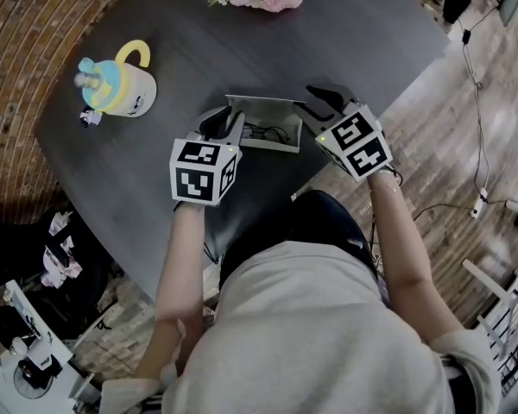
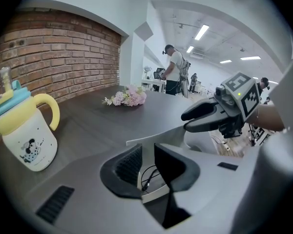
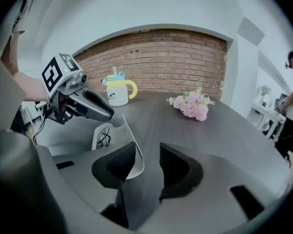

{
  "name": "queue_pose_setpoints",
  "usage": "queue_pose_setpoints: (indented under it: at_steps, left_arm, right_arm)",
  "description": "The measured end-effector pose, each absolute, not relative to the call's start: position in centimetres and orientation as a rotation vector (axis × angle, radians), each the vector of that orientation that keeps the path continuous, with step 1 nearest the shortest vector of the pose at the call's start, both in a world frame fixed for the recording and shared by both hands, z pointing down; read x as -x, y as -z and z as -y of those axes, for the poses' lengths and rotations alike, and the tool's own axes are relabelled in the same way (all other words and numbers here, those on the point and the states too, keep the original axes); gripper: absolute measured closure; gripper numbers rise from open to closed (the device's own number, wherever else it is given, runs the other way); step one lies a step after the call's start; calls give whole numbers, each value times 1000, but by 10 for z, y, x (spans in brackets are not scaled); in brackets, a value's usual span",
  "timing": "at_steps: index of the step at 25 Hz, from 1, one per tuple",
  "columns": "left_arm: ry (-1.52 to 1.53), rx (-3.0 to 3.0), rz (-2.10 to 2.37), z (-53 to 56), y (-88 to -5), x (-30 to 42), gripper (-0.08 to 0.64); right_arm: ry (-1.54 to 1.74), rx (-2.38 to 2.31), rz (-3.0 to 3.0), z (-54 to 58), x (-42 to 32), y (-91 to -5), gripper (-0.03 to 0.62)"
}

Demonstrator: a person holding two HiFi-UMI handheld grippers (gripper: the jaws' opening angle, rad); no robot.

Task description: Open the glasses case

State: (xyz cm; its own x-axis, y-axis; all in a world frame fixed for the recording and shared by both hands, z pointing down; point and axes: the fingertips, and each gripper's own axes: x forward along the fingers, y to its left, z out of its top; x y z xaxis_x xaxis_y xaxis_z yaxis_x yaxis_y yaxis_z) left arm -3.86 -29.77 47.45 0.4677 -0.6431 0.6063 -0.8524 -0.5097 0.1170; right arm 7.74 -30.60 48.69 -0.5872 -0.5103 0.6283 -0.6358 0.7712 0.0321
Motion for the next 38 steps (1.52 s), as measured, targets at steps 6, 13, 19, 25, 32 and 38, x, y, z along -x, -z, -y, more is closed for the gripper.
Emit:
queue_pose_setpoints:
  at_steps: [6,13,19,25,32,38]
  left_arm:
    - [-586,-2327,1256,290,-449,37,468]
    - [-432,-2323,1234,276,-422,40,486]
    - [-306,-2346,1207,264,-397,36,500]
    - [-247,-2385,1247,250,-382,34,509]
    - [-318,-2254,1350,239,-405,39,528]
    - [-316,-2245,1283,223,-413,27,528]
  right_arm:
    - [-376,-949,2466,292,-77,-456,428]
    - [-546,-968,2618,274,-68,-419,453]
    - [-627,-984,2684,252,-63,-401,553]
    - [-612,-1005,2752,239,-63,-390,588]
    - [-691,-1004,2697,221,-62,-389,588]
    - [-667,-950,2667,207,-56,-391,588]
